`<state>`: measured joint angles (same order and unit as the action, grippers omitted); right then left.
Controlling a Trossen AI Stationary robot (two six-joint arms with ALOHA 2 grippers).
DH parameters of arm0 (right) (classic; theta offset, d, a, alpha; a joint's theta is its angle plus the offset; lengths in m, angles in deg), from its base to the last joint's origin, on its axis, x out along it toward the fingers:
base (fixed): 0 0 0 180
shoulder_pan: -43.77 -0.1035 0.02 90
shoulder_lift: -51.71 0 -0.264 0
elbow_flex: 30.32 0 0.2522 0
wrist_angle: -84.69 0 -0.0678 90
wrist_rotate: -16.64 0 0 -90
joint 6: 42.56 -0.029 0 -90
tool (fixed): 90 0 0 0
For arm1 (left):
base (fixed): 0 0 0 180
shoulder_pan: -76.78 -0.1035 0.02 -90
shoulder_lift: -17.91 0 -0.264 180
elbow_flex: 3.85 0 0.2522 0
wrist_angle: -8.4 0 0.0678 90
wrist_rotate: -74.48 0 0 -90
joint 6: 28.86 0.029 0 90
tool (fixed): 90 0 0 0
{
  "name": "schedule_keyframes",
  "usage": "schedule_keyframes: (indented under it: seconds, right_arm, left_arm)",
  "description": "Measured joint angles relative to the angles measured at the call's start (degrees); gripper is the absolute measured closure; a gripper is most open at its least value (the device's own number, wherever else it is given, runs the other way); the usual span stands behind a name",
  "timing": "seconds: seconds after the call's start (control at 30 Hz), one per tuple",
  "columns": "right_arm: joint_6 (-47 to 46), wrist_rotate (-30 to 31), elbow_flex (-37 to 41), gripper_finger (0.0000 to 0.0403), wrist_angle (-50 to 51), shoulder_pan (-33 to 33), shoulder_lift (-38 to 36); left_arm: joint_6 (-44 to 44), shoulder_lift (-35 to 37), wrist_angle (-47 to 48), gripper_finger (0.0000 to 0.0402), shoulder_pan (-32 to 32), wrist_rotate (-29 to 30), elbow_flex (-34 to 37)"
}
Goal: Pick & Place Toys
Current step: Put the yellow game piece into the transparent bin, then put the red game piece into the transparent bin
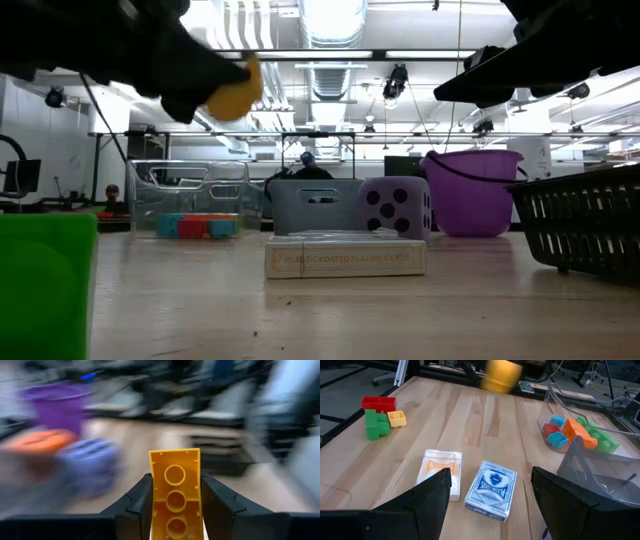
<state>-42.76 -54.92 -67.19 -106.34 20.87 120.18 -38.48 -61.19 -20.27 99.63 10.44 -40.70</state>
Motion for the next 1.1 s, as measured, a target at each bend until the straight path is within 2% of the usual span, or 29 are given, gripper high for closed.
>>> schedule_keyframes:
  seconds: [0.13,0.27,0.4,0.5,0.57,0.63,0.7,0.8,0.87,0.97,1.1]
  right_arm:
    - [0.0,0.0,0.0,0.0128,0.0,0.0,0.0]
    - [0.0,0.0,0.0,0.0128,0.0,0.0,0.0]
    - [0.0,0.0,0.0,0.0128,0.3,0.0,0.0]
    - [0.1,0.0,0.0,0.0128,0.4,0.0,0.0]
    - [0.1,0.0,0.0,0.0128,0.6,0.0,0.0]
    - [0.1,0.0,0.0,0.0128,0.7,0.0,0.0]
    - [0.1,0.0,0.0,0.0128,0.9,0.0,0.0]
    - [0.1,0.0,0.0,0.0128,0.8,0.0,0.0]
    - [0.1,0.0,0.0,0.0128,0.9,0.0,0.0]
    - [0.1,0.0,0.0,0.0128,0.8,0.0,0.0]
    - [0.1,0.0,0.0,0.0128,0.8,0.0,0.0]
  left_arm:
    - [0.5,10.1,15.8,0.0279,-6.4,5.7,-1.7]
    - [0.4,18.5,29.1,0.0279,-13.6,8.7,-3.5]
    - [0.0,23.8,37.7,0.0279,-20.9,9.0,-4.4]
    - [-2.7,24.8,46.3,0.0279,-25.8,8.6,-4.2]
    - [-3.8,24.7,50.0,0.0276,-28.6,6.0,-4.3]
    - [-5.4,24.2,53.9,0.0233,-30.5,3.6,-4.2]
    - [-8.5,24.0,55.5,0.017,-31.5,3.0,-4.2]
    - [-9.5,24.0,56.1,0.0083,-31.6,2.0,-4.2]
    - [-9.5,24.0,56.2,0.0041,-31.6,0.4,-4.4]
    - [-9.5,24.0,56.0,0.0011,-31.6,-0.6,-4.9]
    - [-9.7,24.0,56.1,0.0029,-31.6,-5.4,-6.5]
